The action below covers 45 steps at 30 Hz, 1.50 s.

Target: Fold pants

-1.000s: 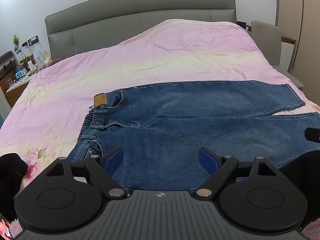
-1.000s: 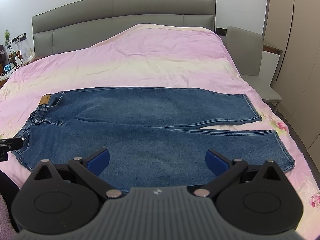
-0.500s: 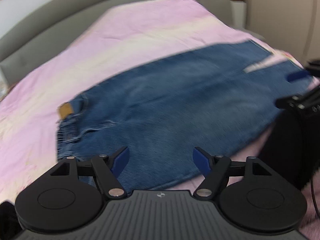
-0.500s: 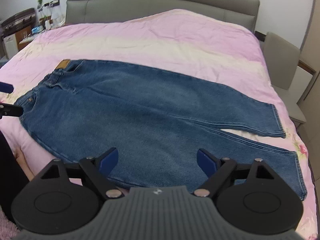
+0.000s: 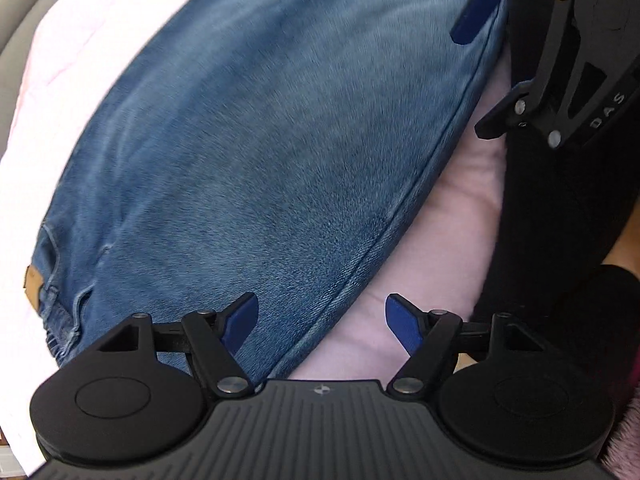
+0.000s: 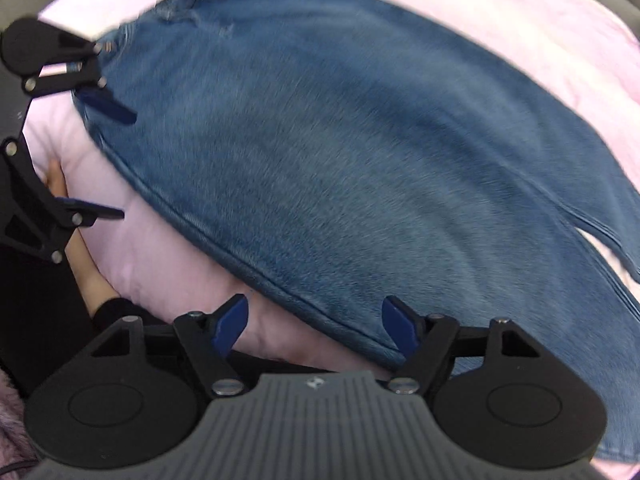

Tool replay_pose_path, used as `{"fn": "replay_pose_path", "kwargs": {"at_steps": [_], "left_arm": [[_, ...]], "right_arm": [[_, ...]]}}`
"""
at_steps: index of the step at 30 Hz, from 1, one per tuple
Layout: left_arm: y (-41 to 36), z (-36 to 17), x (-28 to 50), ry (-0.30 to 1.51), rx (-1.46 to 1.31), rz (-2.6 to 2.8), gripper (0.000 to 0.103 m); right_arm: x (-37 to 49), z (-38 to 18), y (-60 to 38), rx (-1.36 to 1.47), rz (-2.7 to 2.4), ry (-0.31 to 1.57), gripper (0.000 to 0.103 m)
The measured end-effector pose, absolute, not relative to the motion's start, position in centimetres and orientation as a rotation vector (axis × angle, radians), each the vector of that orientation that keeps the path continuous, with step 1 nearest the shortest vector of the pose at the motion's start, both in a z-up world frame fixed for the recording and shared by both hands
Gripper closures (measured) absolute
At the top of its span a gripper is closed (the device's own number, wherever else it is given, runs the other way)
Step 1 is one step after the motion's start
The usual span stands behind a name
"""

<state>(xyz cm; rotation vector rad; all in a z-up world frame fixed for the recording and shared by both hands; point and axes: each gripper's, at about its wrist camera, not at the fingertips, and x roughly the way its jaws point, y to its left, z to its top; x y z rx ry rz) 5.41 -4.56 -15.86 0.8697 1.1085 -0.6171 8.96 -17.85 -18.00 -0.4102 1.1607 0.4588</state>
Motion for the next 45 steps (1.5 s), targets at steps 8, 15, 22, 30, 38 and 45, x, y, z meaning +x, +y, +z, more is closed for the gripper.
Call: {"fn": "replay_pose_path", "kwargs": {"at_steps": [8,15,22,30,38,45], "left_arm": [[-3.4,-17.6,6.3,1.118,0.825,-0.523,0.044],[-1.3,-12.9,6.5,1.011,0.617,-0.503,0.087],[0.5,-8.2,10.9,0.954,0.424,-0.465,0.079],[3.3,-10.6,11.1,0.991,0.715,-0.538,0.035],[6.0,-16.3,13.0,1.097,0.943,-0.389,0.062],[7.3,-14.5,13.2,1.105,0.77,-0.393,0.075]], "right_arm": [[10.7,-20.7,-15.7,-0.545,0.438,1.194,0.056],[10.8,-16.1,-16.0,-0.522,0.474,1.118,0.09],[16.2,-10.8,-15.4,-0.518,0.439,0.996,0.093],[25.8,-12.3,-15.4,-0.412,0.439,1.12,0.096],[28.2,-16.2,-15.0,-0.41,0.463,1.188,0.094],[27.2,-14.7,-17.9,-0.431,0.517,1.161,0.033]]}}
